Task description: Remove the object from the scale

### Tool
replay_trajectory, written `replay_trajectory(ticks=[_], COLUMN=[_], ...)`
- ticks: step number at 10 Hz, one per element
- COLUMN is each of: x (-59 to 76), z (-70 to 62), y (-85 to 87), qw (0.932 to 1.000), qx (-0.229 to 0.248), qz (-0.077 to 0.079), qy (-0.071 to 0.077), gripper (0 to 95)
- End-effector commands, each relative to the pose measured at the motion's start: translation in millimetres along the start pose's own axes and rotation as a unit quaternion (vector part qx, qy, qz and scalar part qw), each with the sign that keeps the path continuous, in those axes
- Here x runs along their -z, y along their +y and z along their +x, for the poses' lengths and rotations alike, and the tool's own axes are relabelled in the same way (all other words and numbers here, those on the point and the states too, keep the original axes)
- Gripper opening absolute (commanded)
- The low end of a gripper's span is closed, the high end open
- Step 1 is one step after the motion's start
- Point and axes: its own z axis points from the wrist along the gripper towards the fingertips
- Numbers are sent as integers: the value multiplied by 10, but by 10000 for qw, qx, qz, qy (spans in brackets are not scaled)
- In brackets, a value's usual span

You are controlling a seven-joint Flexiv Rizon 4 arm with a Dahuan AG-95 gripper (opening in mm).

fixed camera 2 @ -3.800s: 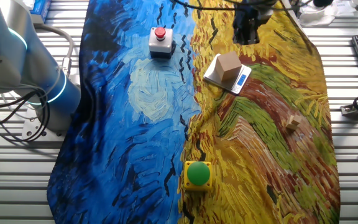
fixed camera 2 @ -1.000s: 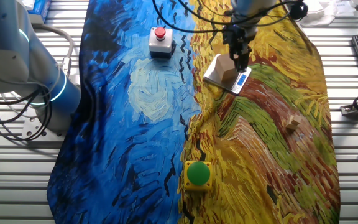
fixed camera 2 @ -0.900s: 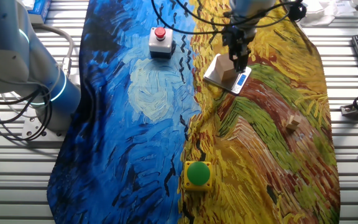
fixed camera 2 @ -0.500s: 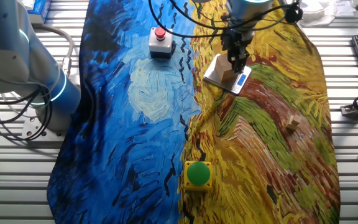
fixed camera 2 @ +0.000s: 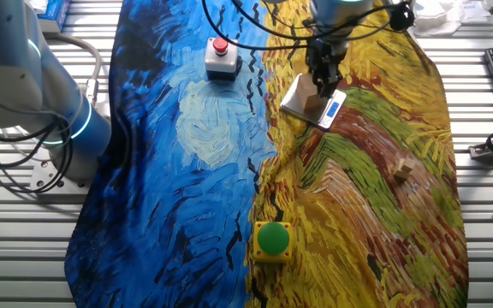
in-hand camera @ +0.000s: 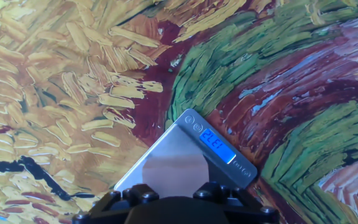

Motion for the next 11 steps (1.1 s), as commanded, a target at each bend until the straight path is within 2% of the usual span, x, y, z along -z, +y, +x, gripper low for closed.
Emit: replay_trajectory(ticks=[1, 3, 5, 8, 11], x=[12, 51, 144, 302, 376], z=[-2, -9, -34, -115, -177], y=[-8, -13, 17, 214, 434], qw=[10000, 10000, 9999, 9992, 9979], qx=[-30, -57, -147, -388, -630], qz=[13, 34, 24, 30, 52], qy=[-32, -27, -8, 70, 98], gripper=[0, 0, 0, 0, 0])
